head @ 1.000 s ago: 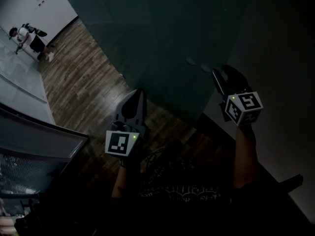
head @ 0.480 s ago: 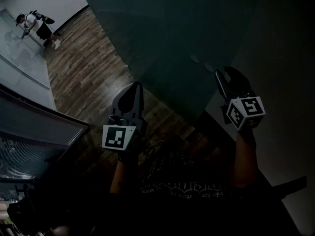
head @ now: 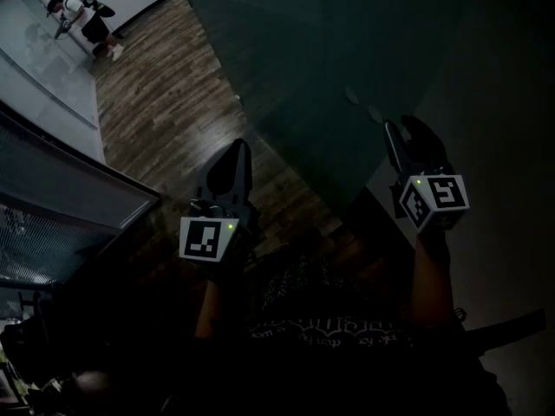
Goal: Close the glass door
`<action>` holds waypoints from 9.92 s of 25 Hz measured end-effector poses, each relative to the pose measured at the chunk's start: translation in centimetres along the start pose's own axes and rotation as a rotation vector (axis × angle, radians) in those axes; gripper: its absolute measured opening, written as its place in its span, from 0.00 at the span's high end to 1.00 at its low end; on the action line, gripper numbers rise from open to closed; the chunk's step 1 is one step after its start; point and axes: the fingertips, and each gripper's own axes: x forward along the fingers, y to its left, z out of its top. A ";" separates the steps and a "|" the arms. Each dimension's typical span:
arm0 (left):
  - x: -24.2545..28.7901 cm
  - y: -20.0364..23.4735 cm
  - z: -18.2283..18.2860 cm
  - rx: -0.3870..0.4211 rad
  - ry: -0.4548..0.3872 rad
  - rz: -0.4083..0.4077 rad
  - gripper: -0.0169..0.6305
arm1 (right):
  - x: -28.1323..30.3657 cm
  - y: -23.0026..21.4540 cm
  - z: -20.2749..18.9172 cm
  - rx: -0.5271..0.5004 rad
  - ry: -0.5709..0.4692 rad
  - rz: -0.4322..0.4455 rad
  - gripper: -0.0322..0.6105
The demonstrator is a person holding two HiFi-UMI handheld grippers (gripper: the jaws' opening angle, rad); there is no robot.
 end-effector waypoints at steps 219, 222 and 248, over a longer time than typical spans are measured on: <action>-47.3 85.4 7.8 0.126 -0.027 0.826 0.97 | 49.1 100.9 8.0 -0.136 -0.033 0.676 0.72; -46.4 87.2 8.4 0.142 -0.031 0.788 0.97 | 50.2 101.4 8.1 -0.137 -0.034 0.657 0.72; -44.7 95.3 6.5 0.112 -0.013 0.691 0.97 | 59.3 104.2 7.7 -0.095 0.027 0.559 0.72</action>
